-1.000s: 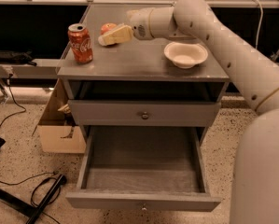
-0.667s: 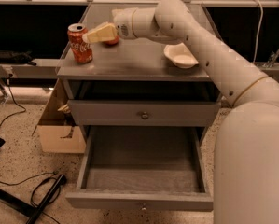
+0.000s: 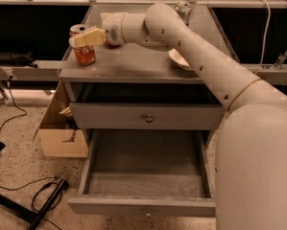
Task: Place coke can into middle drawer
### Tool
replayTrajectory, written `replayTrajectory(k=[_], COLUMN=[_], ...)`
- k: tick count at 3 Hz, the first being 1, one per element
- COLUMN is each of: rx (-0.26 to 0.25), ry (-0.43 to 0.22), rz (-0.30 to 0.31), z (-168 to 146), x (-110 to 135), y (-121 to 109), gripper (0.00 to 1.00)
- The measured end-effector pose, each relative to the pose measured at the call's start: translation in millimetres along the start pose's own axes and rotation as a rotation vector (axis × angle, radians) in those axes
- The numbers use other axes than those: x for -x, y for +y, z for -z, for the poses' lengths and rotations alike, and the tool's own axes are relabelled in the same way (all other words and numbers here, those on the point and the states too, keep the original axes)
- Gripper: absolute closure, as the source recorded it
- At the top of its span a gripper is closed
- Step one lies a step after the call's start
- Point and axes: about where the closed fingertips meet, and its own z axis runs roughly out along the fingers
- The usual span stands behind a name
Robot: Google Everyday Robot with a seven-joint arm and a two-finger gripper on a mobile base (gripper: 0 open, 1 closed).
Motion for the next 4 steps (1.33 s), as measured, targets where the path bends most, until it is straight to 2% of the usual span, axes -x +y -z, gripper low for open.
replayTrajectory(k=[1, 2, 4], rx=[0.013, 0.005, 0.005], ry=[-0.019, -0.008, -0.008], rz=[-0.014, -0.005, -0.005], z=[-24.0, -34.4, -34.4], x=[-12.4, -19.9, -20.0], y=[11.5, 15.5, 15.5], gripper=[0.02, 0.32, 0.78])
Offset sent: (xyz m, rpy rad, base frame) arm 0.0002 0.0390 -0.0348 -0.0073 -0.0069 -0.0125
